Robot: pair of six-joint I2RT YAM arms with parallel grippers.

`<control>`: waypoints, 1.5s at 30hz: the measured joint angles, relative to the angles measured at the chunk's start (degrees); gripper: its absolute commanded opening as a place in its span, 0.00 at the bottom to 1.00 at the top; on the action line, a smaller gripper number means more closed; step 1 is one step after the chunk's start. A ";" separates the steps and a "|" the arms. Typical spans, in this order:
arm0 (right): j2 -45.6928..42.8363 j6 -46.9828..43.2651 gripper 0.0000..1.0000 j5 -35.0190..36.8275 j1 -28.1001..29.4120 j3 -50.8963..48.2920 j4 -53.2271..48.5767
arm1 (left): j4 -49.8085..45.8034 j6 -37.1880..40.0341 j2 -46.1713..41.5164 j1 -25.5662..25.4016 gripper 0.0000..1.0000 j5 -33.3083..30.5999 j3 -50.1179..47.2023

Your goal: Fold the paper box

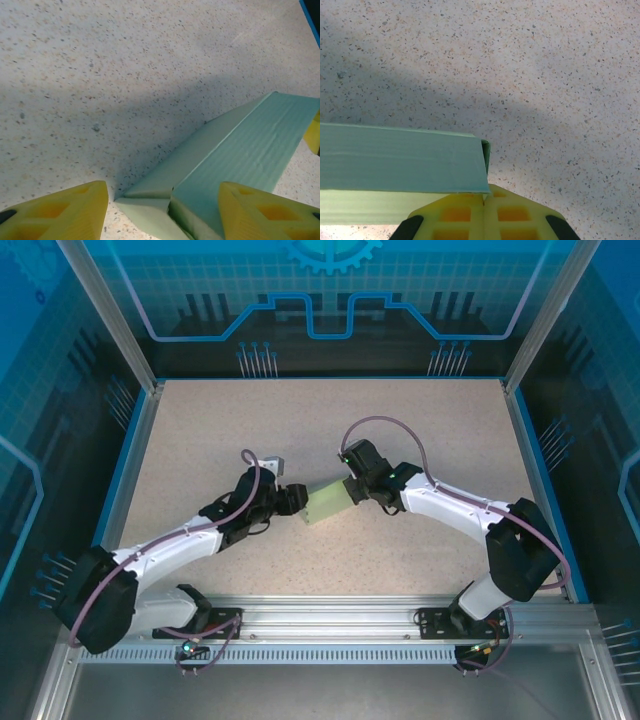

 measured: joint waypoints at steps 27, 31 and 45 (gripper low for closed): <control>-1.22 -1.68 0.39 -0.22 0.07 1.05 -5.01 | 8.02 -1.70 5.03 0.00 0.62 2.34 -1.75; -2.62 -2.10 0.45 -0.70 0.09 1.05 -6.40 | 8.39 -1.51 5.16 0.00 0.61 2.34 -1.90; -6.71 -3.41 0.58 -18.71 -9.38 4.55 -7.04 | 8.39 -0.83 5.16 -0.07 0.61 1.90 -1.90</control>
